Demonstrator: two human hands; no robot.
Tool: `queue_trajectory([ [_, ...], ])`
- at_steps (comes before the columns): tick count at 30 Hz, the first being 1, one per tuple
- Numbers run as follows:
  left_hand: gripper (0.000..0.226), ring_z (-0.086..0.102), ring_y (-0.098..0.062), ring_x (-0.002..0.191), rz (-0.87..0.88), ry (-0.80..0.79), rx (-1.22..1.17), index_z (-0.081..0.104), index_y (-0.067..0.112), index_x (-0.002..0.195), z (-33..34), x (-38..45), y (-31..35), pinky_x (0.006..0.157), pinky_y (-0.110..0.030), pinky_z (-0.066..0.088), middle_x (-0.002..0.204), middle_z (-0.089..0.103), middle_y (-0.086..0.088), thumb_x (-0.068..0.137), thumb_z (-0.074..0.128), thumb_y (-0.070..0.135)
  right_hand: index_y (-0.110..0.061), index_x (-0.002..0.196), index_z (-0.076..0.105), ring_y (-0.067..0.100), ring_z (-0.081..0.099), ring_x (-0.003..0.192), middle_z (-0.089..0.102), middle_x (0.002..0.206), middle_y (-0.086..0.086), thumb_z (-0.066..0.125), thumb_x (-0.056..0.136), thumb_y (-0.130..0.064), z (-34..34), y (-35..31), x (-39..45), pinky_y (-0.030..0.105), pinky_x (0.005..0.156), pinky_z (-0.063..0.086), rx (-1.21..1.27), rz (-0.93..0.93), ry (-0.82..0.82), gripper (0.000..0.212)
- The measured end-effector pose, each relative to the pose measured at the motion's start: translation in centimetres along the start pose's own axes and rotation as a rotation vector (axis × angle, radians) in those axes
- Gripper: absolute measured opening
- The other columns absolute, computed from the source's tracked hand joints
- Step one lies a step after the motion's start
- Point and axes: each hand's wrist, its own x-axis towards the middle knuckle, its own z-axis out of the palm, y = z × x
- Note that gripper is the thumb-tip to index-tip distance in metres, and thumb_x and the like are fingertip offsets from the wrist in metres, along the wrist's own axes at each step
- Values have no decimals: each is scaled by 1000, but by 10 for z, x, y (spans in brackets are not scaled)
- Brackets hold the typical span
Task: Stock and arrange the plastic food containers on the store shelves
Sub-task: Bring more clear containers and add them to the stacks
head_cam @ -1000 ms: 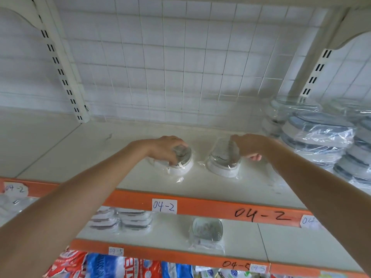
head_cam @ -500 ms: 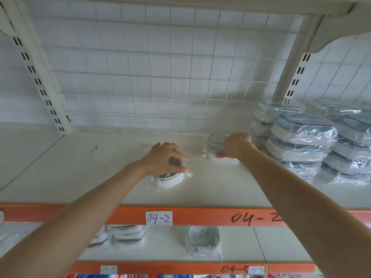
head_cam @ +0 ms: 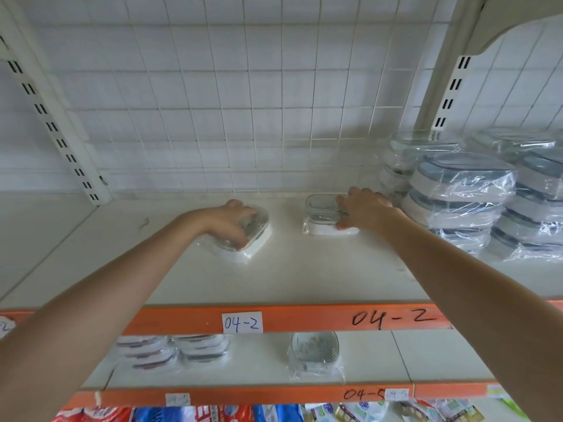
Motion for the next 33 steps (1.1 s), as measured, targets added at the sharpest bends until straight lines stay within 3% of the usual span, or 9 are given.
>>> queue_trajectory([
  [2, 85, 11, -30, 143, -25, 11, -59, 15, 51, 145, 5, 6, 5, 113, -42, 26, 153, 1, -8, 79, 67, 44, -21, 142, 29, 34, 41, 121, 36, 132, 12, 54, 88, -52, 4, -1, 0, 43, 96, 39, 88, -13, 1, 67],
  [4, 83, 20, -35, 139, -46, 64, -72, 16, 55, 143, 13, 13, 7, 113, -41, 26, 146, 10, -14, 77, 66, 57, -19, 145, 26, 36, 41, 121, 34, 136, 15, 54, 89, -48, 8, 2, -4, 40, 99, 39, 166, -49, 14, 68],
  [9, 90, 43, -35, 118, 49, 464, -237, 25, 36, 145, -2, 19, 24, 99, -39, 41, 126, 36, -17, 72, 77, 30, -11, 150, 15, 28, 32, 137, 27, 152, 13, 63, 87, -25, 4, 9, -8, 32, 107, 30, 281, -138, -55, 80],
  [13, 83, 44, -22, 114, 274, 710, -467, 36, 21, 136, -27, 27, 56, 92, -22, 34, 121, 41, -11, 67, 81, 19, -14, 151, 6, 27, 26, 139, 16, 156, 8, 68, 80, -11, -26, 17, -4, 30, 108, 27, 527, -139, 138, 94],
  [17, 77, 46, -17, 115, 476, 587, -506, 44, 13, 131, -19, 36, 94, 83, -9, 31, 124, 42, -13, 66, 85, 15, -23, 150, 16, 26, 22, 140, 18, 155, 6, 72, 79, -18, -45, 21, -1, 35, 110, 24, 583, -220, 229, 91],
  [21, 63, 41, -24, 127, 461, 443, -358, 54, 9, 129, -3, 55, 108, 92, -14, 28, 133, 43, -14, 72, 81, 17, -13, 119, 59, 26, 52, 118, 59, 123, 8, 60, 89, -32, -34, 16, 1, 30, 93, 36, 241, -205, 203, 36],
  [24, 61, 21, -31, 138, 374, 398, -301, 51, 28, 135, -2, 62, 103, 111, -28, 18, 149, 21, -13, 79, 76, 31, -12, 115, 64, 29, 54, 110, 60, 116, 11, 63, 87, -33, -29, 19, 0, 34, 92, 42, 353, -181, 235, 35],
  [27, 64, 22, -34, 139, 303, 318, -255, 37, 39, 142, -1, 64, 105, 113, -32, 24, 150, 8, -16, 85, 67, 38, -15, 111, 64, 28, 54, 106, 57, 112, 9, 62, 87, -38, -29, 19, 2, 31, 83, 42, 300, -152, 235, 34],
  [33, 94, 38, -30, 131, 300, 351, -308, 22, 34, 148, 21, 64, 112, 103, -29, 31, 144, 23, -13, 73, 79, 29, -10, 103, 67, 25, 59, 103, 63, 108, 7, 60, 87, -34, -35, 17, 5, 27, 74, 43, 177, -144, 230, 29],
])
